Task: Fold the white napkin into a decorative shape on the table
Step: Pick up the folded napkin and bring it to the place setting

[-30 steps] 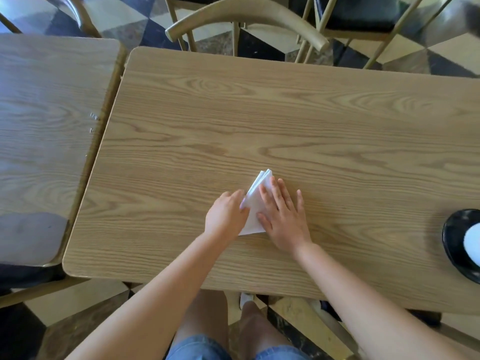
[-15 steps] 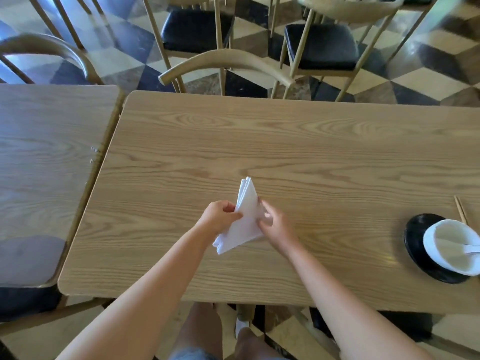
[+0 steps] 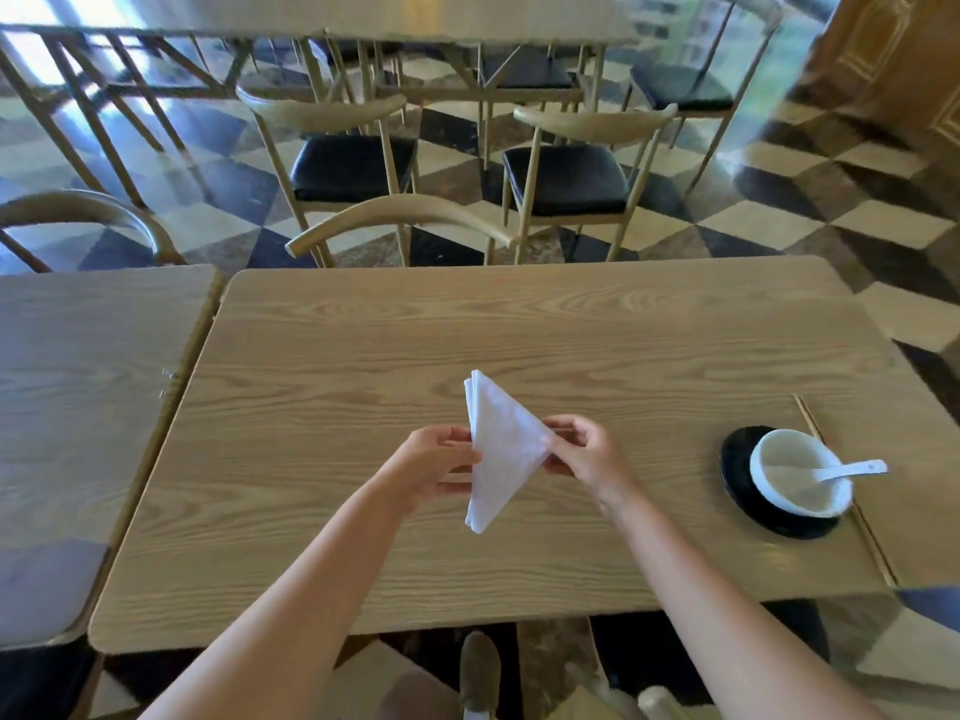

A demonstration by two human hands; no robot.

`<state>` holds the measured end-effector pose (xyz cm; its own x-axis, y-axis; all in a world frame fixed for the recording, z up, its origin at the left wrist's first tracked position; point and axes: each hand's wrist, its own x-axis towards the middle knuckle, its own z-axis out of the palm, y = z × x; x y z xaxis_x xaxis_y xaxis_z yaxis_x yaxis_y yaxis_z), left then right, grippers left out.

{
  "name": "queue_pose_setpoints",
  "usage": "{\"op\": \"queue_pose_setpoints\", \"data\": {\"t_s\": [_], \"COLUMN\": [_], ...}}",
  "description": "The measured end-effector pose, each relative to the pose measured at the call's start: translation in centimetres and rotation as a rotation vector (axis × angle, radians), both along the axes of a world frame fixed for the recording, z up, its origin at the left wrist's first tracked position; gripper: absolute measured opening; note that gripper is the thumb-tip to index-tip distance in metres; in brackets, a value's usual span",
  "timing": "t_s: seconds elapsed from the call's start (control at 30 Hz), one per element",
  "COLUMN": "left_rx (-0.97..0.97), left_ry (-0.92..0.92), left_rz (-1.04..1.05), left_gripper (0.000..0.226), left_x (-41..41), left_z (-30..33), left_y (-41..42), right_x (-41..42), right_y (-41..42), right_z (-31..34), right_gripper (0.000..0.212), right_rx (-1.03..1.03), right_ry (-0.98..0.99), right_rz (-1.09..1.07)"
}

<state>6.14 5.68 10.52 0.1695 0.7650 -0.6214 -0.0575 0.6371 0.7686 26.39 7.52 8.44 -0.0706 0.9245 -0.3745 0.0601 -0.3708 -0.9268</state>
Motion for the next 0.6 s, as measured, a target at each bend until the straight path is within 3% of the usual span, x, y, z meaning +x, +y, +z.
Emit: {"op": "queue_pose_setpoints", "data": {"t_s": [0.6], "left_rx": [0.119], "left_ry": [0.038], "left_rz": [-0.165], "left_gripper": [0.024], "left_x": [10.6], "left_z": [4.4], "left_y": [-10.1], "right_x": [9.4], "right_y": [-14.9], "right_z": [5.3], "right_gripper": [0.021], "right_rx": [0.111], "right_ry": [-0.018], "right_rz": [-0.337]}}
